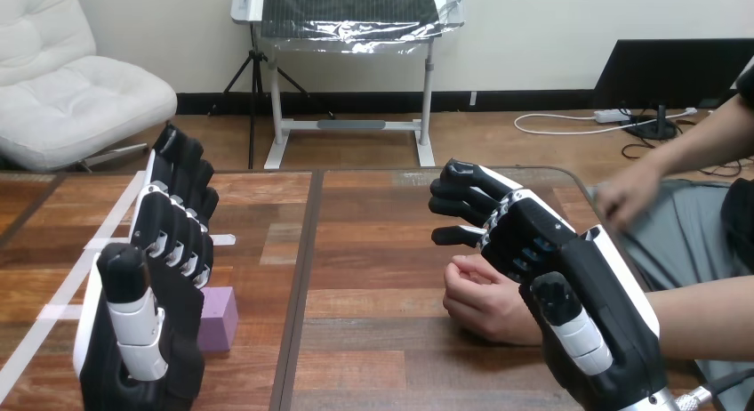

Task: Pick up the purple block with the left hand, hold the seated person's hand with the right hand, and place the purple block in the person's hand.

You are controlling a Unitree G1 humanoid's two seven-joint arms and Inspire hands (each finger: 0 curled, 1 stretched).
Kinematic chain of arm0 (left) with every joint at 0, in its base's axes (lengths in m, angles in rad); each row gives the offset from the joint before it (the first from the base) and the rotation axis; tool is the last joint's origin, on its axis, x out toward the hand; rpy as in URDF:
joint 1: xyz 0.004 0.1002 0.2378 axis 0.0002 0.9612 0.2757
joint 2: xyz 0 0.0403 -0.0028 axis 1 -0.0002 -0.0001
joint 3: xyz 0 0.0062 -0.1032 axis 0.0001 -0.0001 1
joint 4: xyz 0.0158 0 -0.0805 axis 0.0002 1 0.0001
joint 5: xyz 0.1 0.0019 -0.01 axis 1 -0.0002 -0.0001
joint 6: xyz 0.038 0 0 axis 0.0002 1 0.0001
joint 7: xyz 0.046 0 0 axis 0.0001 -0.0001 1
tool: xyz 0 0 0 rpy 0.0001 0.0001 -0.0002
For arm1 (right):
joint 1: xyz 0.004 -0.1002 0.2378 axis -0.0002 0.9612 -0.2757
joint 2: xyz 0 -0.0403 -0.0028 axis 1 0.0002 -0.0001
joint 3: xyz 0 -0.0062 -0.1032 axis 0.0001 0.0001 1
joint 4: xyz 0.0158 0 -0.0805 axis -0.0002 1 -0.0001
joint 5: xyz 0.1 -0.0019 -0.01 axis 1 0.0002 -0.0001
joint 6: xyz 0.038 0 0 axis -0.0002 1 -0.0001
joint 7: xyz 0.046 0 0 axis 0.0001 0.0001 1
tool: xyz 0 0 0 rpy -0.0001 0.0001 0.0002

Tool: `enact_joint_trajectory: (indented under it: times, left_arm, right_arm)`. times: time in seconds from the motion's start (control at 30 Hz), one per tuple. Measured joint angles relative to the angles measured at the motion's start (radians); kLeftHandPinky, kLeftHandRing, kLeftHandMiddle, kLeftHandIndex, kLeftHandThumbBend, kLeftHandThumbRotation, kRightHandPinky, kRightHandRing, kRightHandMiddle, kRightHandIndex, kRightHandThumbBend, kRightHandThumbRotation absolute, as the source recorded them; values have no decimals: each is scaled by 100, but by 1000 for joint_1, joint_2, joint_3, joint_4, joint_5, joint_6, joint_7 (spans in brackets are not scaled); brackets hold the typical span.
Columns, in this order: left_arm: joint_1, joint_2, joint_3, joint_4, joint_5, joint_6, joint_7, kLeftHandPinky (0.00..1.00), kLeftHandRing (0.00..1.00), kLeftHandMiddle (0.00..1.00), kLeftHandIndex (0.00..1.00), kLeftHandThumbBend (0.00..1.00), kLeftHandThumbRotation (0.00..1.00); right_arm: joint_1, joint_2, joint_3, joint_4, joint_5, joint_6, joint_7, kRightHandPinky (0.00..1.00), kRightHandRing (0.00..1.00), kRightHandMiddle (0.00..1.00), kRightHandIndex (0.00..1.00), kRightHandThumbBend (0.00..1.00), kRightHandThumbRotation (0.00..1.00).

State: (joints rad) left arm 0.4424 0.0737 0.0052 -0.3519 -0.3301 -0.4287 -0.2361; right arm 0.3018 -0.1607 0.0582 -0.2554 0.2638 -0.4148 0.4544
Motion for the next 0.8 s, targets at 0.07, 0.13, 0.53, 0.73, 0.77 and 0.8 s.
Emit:
enact_joint_trajectory:
  times: [0.07,0.13,0.53,0.73,0.77,0.8]
  left_arm:
    - [0,0,0,0,0,0,0,100,100,100,99,97,100]
    - [0,0,0,0,0,0,0,100,100,100,99,97,100]
    - [0,0,0,0,-1,0,0,100,100,100,99,97,100]
    - [0,0,0,0,0,0,-1,100,100,100,99,98,100]
    - [0,0,0,0,0,0,-1,100,100,100,99,98,100]
    - [0,0,0,0,1,0,-1,100,100,100,98,98,100]
  right_arm:
    - [0,0,0,0,0,0,0,75,84,84,84,97,82]
    - [0,0,0,0,0,0,0,74,84,84,84,97,82]
    - [0,0,0,0,0,0,0,74,84,84,84,96,82]
    - [0,0,0,0,0,0,0,74,83,84,84,96,82]
    - [0,0,0,0,0,0,0,74,83,84,84,96,82]
    - [0,0,0,0,0,0,0,74,83,84,84,96,82]
